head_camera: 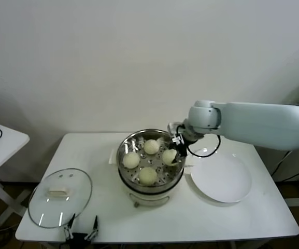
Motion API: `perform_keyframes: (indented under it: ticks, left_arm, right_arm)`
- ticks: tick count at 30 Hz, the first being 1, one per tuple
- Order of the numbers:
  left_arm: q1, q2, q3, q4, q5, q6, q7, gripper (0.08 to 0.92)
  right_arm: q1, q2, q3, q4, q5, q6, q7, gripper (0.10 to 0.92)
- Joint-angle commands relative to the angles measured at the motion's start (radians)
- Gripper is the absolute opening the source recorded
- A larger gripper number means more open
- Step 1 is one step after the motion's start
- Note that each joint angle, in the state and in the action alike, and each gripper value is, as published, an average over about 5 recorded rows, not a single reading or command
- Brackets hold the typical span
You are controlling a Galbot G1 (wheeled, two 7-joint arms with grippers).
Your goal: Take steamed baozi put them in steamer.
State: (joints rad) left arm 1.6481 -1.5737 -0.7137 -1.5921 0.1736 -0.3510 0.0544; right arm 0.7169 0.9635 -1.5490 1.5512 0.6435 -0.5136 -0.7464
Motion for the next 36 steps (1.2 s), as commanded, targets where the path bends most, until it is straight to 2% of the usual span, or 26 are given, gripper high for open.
perform_keyframes:
  ticks: [1, 4, 6, 10, 13, 15, 17, 20, 24, 30, 36]
  left_arm:
    - [0.002, 0.002, 0.001, -0.099, -0.112, -0.017, 0.004, 0.823]
    - [0.007, 0.002, 0.0, -0.134, -0.139, -0.014, 0.008, 0.823]
    - [0.012, 0.001, -0.002, -0.159, -0.146, -0.01, 0.009, 0.823]
    - [0.034, 0.002, -0.005, -0.227, -0.157, 0.004, 0.012, 0.823]
    - [0.053, 0.004, -0.008, -0.278, -0.167, 0.015, 0.014, 0.823]
    - [0.059, 0.008, -0.009, -0.299, -0.174, 0.02, 0.015, 0.823]
    - [0.058, 0.012, -0.009, -0.305, -0.178, 0.021, 0.016, 0.823]
    - [0.047, 0.019, -0.008, -0.288, -0.18, 0.015, 0.017, 0.823]
    - [0.033, 0.025, -0.006, -0.264, -0.184, 0.008, 0.018, 0.823]
    - [0.02, 0.027, 0.0, -0.254, -0.189, 0.007, 0.026, 0.823]
    - [0.012, 0.028, 0.0, -0.252, -0.19, 0.006, 0.029, 0.823]
  right_arm:
    - [-0.063, 0.045, 0.008, -0.045, -0.039, -0.014, 0.019, 0.596]
    - [-0.053, 0.043, 0.022, -0.048, -0.031, -0.02, 0.037, 0.628]
    - [-0.042, 0.036, 0.04, -0.051, -0.008, -0.026, 0.046, 0.679]
    - [0.011, -0.002, 0.07, -0.042, 0.083, -0.032, 0.06, 0.781]
    - [0.055, -0.06, 0.083, -0.017, 0.16, -0.038, 0.099, 0.816]
    - [0.043, -0.13, 0.115, 0.019, 0.207, -0.026, 0.194, 0.821]
    - [-0.033, -0.216, 0.19, 0.068, 0.236, 0.03, 0.36, 0.822]
    - [-0.27, -0.363, 0.407, 0.142, 0.205, 0.163, 0.607, 0.823]
    - [-0.683, -0.518, 0.745, 0.207, 0.118, 0.281, 0.762, 0.823]
    - [-1.399, -0.575, 1.381, 0.238, 0.01, 0.446, 0.792, 0.823]
    - [-1.952, -0.443, 1.878, 0.249, -0.013, 0.579, 0.785, 0.823]
